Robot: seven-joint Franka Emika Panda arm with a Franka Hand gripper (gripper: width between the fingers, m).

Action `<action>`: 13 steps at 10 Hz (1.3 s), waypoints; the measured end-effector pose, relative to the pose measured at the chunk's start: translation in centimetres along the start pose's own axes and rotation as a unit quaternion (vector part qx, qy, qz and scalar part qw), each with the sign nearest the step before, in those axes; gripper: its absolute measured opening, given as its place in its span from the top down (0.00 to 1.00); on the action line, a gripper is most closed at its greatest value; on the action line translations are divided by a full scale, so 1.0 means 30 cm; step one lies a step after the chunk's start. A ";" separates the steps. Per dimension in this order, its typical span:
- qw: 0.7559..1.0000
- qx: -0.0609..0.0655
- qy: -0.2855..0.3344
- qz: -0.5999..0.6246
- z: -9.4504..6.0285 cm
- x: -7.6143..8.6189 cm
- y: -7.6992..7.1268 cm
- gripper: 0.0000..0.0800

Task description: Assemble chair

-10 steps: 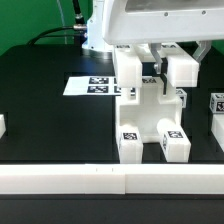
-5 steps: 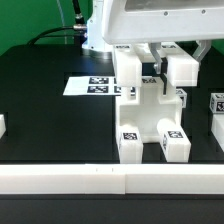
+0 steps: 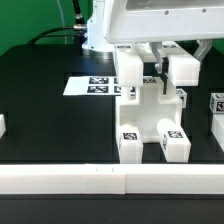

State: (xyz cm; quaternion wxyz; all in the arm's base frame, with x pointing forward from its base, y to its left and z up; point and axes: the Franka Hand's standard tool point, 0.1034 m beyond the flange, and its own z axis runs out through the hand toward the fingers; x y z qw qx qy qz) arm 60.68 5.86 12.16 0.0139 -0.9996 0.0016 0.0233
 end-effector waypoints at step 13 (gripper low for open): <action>1.000 -0.002 0.005 0.002 0.032 -0.028 0.001 0.64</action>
Offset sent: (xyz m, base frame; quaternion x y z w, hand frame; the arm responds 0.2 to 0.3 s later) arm 0.0000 0.0000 0.0000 0.0000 0.0000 0.0000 1.0000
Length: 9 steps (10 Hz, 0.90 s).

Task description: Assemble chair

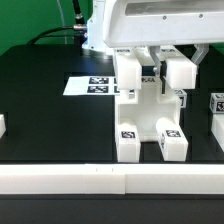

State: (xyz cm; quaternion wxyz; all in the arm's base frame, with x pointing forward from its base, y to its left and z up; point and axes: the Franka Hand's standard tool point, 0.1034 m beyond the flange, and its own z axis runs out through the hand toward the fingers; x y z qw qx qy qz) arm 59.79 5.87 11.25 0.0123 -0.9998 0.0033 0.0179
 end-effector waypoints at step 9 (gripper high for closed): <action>1.000 -0.006 -0.017 0.001 0.092 -0.015 0.017 0.64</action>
Offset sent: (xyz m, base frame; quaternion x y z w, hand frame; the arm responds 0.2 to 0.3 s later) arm 0.0065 0.0019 -0.0083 -0.0061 0.0043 -0.0010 1.0000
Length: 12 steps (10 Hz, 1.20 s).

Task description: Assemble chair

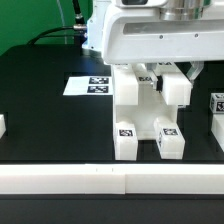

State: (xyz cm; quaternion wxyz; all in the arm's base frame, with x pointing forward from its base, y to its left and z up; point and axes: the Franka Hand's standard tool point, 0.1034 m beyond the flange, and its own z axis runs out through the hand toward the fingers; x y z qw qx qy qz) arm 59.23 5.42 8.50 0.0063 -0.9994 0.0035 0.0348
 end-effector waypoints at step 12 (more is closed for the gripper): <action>1.000 -0.003 -0.004 -0.002 0.034 0.016 0.012 0.28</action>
Offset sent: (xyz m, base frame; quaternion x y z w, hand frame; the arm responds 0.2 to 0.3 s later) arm 0.0105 -0.0018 -0.0111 0.0019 -0.0039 -0.0177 0.9998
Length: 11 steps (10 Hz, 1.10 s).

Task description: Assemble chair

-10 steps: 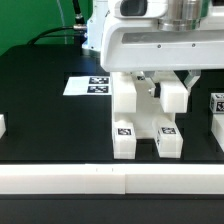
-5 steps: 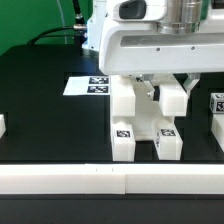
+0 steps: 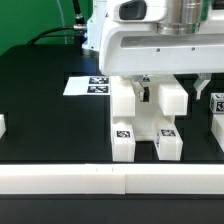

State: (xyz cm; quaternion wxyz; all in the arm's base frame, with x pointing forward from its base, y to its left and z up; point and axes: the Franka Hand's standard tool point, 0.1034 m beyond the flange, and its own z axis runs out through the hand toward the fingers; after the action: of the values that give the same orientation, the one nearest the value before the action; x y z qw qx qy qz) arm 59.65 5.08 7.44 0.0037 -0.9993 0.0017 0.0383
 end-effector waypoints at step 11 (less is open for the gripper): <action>1.000 0.013 -0.005 0.003 -0.187 -0.023 -0.013 0.19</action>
Offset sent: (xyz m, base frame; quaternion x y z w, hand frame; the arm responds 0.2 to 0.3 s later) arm 0.0000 0.0000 0.0000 0.0000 0.0000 0.0000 1.0000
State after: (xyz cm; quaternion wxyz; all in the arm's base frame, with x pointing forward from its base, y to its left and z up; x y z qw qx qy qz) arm 59.40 5.42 13.10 0.0171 -0.9989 0.0049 0.0437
